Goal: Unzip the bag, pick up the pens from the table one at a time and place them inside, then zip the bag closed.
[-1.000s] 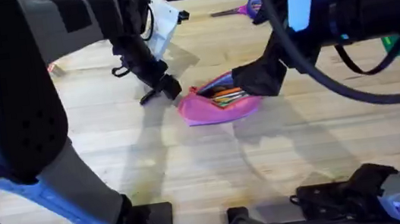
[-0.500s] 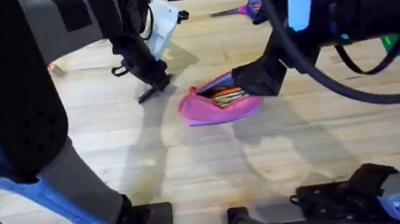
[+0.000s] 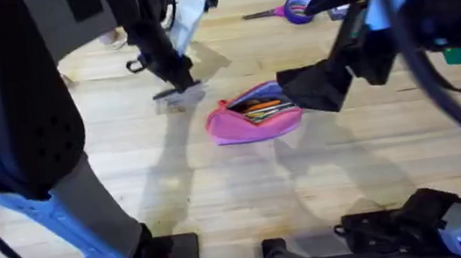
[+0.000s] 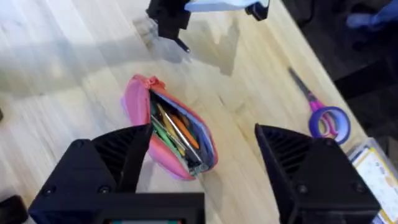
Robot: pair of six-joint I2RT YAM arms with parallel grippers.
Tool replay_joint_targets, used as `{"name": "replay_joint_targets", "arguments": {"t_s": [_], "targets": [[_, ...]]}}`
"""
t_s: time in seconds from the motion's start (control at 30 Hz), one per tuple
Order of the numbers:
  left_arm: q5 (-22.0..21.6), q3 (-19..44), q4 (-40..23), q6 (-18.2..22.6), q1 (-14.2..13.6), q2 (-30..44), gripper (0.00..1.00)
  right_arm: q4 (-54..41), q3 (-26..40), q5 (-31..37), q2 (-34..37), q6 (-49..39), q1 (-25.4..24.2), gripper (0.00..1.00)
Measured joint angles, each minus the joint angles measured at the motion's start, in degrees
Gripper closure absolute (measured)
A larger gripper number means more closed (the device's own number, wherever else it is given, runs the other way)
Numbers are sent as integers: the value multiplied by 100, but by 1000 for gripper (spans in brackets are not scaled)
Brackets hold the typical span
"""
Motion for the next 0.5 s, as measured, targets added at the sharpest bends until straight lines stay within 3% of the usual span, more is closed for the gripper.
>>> {"name": "replay_joint_targets", "arguments": {"t_s": [0.17, 0.5], "targets": [[0, 1097, -602, 0, -225, -7, 957, -36, 0, 0, -382, -2, 0, 3], [1, 2075, -1214, -207, -982, -7, 957, -490, 0, 1, -865, 0, 0, 3]]}}
